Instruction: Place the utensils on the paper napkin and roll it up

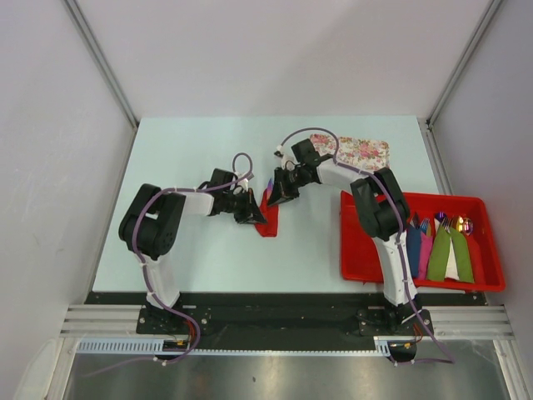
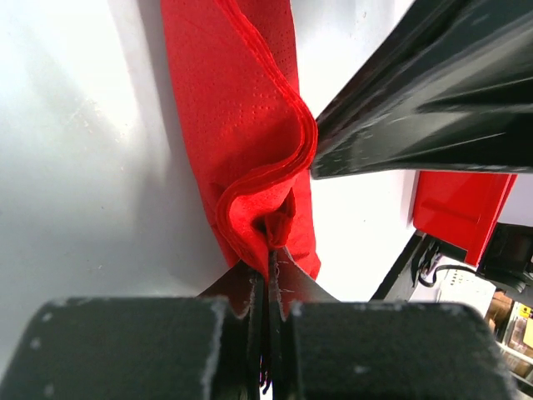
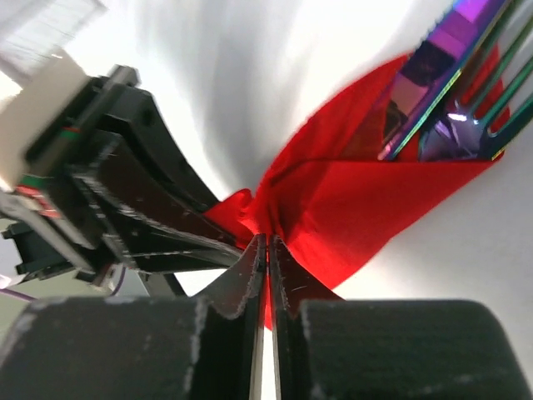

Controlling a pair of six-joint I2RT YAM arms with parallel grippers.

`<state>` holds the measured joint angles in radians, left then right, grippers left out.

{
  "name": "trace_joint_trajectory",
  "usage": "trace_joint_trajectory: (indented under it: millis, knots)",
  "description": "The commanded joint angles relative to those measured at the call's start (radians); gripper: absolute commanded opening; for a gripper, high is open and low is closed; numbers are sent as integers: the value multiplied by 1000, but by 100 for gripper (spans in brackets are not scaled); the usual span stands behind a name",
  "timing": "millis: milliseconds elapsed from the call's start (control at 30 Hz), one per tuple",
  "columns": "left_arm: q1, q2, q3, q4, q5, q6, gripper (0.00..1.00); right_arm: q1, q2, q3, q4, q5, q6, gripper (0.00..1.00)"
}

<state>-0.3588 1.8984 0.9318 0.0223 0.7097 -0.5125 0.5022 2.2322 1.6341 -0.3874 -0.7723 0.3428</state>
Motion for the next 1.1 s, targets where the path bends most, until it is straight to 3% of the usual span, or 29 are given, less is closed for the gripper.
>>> trace_joint_trajectory:
  millis: [0,367,767,1067]
  knots:
    - [-6,42,2,-68,-110,60,0,9,1,-17,9,28,-24,7]
    - [-25,-1,30,-51,-90,84,1,25,60,-25,4,143,-31,0]
    - [-111,-114,48,-35,-92,117,15,27,76,-54,8,205,-25,0]
    - [-126,-107,53,-32,-90,108,25,29,73,-68,15,206,-22,0]
